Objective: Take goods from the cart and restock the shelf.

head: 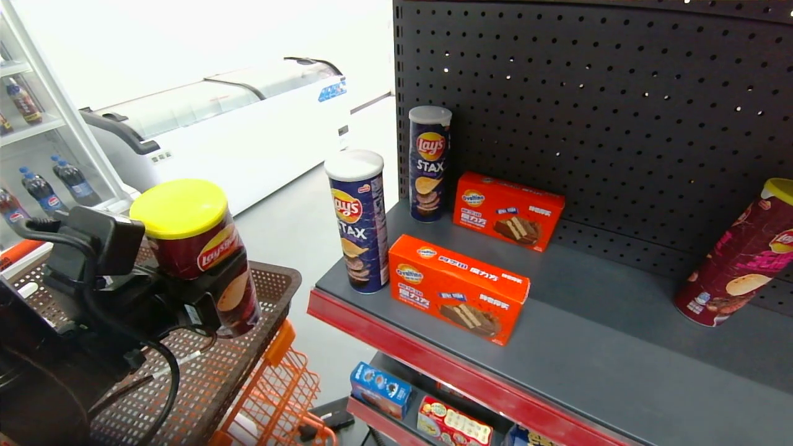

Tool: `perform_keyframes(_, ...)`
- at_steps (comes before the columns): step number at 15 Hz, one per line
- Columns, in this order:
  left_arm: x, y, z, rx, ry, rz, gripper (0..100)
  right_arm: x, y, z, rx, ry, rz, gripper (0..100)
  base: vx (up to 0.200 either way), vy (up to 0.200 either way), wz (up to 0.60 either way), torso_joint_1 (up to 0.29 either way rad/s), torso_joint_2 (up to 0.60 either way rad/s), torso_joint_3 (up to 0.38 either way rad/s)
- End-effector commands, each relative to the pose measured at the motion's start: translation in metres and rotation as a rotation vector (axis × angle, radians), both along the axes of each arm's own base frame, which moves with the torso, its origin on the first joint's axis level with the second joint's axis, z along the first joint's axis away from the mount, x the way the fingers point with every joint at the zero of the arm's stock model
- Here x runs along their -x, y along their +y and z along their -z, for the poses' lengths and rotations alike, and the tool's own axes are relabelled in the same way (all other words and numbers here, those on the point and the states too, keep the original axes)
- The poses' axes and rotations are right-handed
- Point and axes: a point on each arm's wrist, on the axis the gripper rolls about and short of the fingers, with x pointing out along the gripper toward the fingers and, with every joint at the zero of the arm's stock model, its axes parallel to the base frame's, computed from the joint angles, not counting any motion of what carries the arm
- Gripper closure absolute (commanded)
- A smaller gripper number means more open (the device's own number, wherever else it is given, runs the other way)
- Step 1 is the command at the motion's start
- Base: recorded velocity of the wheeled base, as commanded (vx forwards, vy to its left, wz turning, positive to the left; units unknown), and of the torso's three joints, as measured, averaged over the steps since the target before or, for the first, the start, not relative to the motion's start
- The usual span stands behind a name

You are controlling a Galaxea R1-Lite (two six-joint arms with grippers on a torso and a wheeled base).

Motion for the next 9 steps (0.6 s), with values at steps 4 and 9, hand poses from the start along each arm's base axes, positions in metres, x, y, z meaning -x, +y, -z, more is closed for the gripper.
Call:
perform_keyframes(4, 0.007, -0.004, -0.006, 0.008, -0.031, 0.028, 100, 0.0, 0.0, 0.0, 0.0, 0.0, 0.0, 0, 0.0, 0.0, 0.0, 0.0, 0.0, 0.0)
perform_keyframes(9, 0.037, -0.023, -0.018, 0.017, -0.015, 0.072, 100, 0.0, 0.0, 0.0, 0.0, 0.0, 0.0, 0, 0.0, 0.0, 0.0, 0.0, 0.0, 0.0)
